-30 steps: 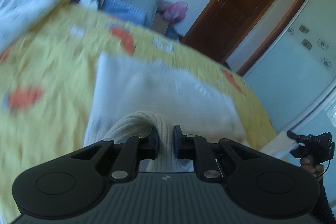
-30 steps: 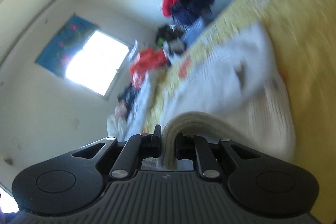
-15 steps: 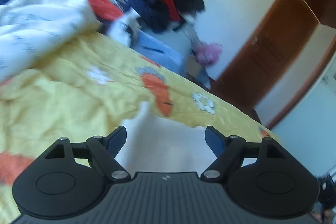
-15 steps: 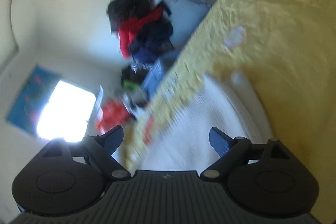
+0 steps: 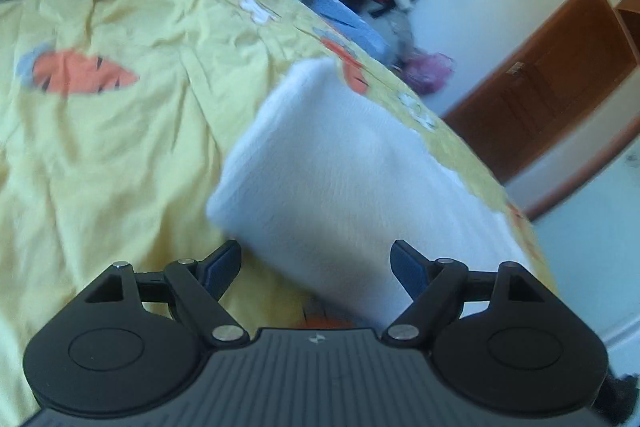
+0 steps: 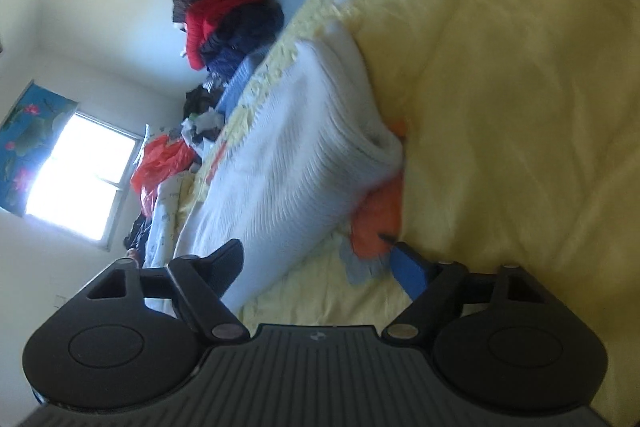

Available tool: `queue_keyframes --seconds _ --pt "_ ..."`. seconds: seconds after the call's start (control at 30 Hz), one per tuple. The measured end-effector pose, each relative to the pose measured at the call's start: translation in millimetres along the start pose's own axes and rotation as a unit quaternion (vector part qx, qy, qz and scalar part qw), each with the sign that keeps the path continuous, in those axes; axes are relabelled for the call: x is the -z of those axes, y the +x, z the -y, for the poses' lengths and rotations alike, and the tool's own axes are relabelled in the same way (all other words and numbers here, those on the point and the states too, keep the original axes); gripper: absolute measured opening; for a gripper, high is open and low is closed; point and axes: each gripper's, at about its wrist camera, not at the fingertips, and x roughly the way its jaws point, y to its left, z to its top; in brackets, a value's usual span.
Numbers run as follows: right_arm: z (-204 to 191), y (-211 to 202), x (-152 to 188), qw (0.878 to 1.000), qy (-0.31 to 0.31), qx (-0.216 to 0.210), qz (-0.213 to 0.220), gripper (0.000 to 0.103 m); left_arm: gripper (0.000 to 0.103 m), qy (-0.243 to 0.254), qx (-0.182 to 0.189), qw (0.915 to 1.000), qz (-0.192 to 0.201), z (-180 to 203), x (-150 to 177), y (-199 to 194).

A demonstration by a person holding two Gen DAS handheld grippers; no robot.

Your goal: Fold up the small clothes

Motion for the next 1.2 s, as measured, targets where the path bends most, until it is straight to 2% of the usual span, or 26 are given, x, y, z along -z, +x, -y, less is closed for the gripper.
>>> queue_keyframes --seconds 0.1,0.17,0.23,0.27,0.33,0.37,0.4,0.67,0.8,0.9,1.03,1.13,1.17,1.2 --pt "-1.8 13.1 -5.4 0.999 0.015 0.009 0.035 0.073 0.081 -0.014 -0.008 0.9999 0.001 5.1 -6.8 20.1" --pt "-3.2 28.7 -13.6 0.998 0.033 0.009 0.043 0.075 0.08 -0.015 -0.014 0.9997 0.01 7.1 -9.8 31.3" --pt "-9.6 45.3 -21.3 0.998 0.035 0.016 0.046 0.075 0.054 -0.01 -0.031 0.9994 0.013 11.7 -13.4 39.1" --pt "-13.5 53.4 -23.3 0.998 0.031 0.02 0.048 0.074 0.034 -0.008 -0.035 0.9993 0.008 13.1 -14.8 41.3" --pt "-18.8 63.4 -27.1 0.998 0.019 0.033 0.046 0.052 0.028 -0.021 -0.032 0.9993 0.001 12.7 -20.8 41.4" --pt "-19.0 67.3 -29.5 0.999 0.016 0.038 0.036 0.026 0.025 -0.017 -0.033 0.9993 -0.002 14.6 -23.2 38.8" --pt "-19.8 67.2 -30.6 0.999 0.014 0.037 0.035 0.026 0.023 -0.009 -0.032 0.9994 -0.001 17.8 -25.3 34.4" --pt "-51.5 27.3 -28.9 0.998 -0.026 -0.01 0.049 0.025 0.021 0.051 0.033 0.998 0.019 45.6 -27.6 -26.3" --pt "-61.9 -18.5 -9.0 0.997 -0.05 -0.043 0.038 0.025 0.021 0.077 0.056 0.9954 0.009 42.7 -0.4 -75.1" --pt "-55.7 -59.6 19.1 0.997 -0.05 -0.053 0.025 0.025 0.021 0.075 0.055 0.9955 -0.021 24.6 30.3 -104.9" --pt "-34.0 -98.4 62.9 0.999 -0.033 -0.031 -0.007 0.025 0.022 0.047 0.021 0.9964 -0.067 -8.6 70.0 -119.0" --pt "-10.3 -105.9 88.1 1.0 -0.011 0.002 -0.025 0.028 0.028 0.024 0.012 0.9956 -0.09 -29.1 79.9 -110.4" --pt "-1.1 -103.2 91.0 0.999 0.0 0.017 -0.028 0.036 0.035 0.022 0.015 0.9954 -0.092 -32.6 78.9 -107.7" --pt "7.9 -101.0 91.5 0.999 0.015 0.033 -0.031 0.044 0.046 0.024 0.009 0.9947 -0.099 -34.8 74.1 -107.0"
